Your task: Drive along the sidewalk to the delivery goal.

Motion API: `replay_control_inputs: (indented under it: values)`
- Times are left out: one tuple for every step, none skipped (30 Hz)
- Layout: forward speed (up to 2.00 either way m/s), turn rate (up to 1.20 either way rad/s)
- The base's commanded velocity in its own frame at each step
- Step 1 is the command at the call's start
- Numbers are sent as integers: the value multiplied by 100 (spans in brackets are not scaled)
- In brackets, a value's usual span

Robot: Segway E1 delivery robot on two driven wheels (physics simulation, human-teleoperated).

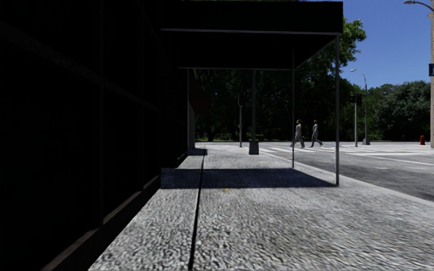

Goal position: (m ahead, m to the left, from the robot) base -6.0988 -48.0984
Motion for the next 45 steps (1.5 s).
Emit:
replay_control_inputs:
  values:
    - [200, 0]
    - [200, 0]
    - [200, 0]
    - [200, 0]
    - [200, 0]
    - [200, 0]
    - [200, 0]
    - [200, 0]
    - [200, 0]
    - [200, 0]
    - [200, 0]
    - [200, 0]
    - [200, 0]
    - [200, 0]
    - [200, 0]
    - [200, 0]
    - [200, 0]
    - [200, 0]
    - [200, 0]
    - [200, 0]
    - [200, 0]
    - [200, 0]
    - [200, 0]
    - [200, 0]
    - [200, 0]
    - [200, 0]
    - [200, 0]
    - [200, 0]
    - [200, 0]
    - [200, 0]
    - [200, 0]
    - [200, 0]
    - [200, 0]
    - [200, 0]
    - [200, 0]
    - [200, 0]
    - [200, 0]
    - [200, 0]
    - [200, 0]
    - [200, 0]
    - [200, 0]
    - [200, 0]
    - [200, 0]
    - [200, 0]
    - [200, 0]
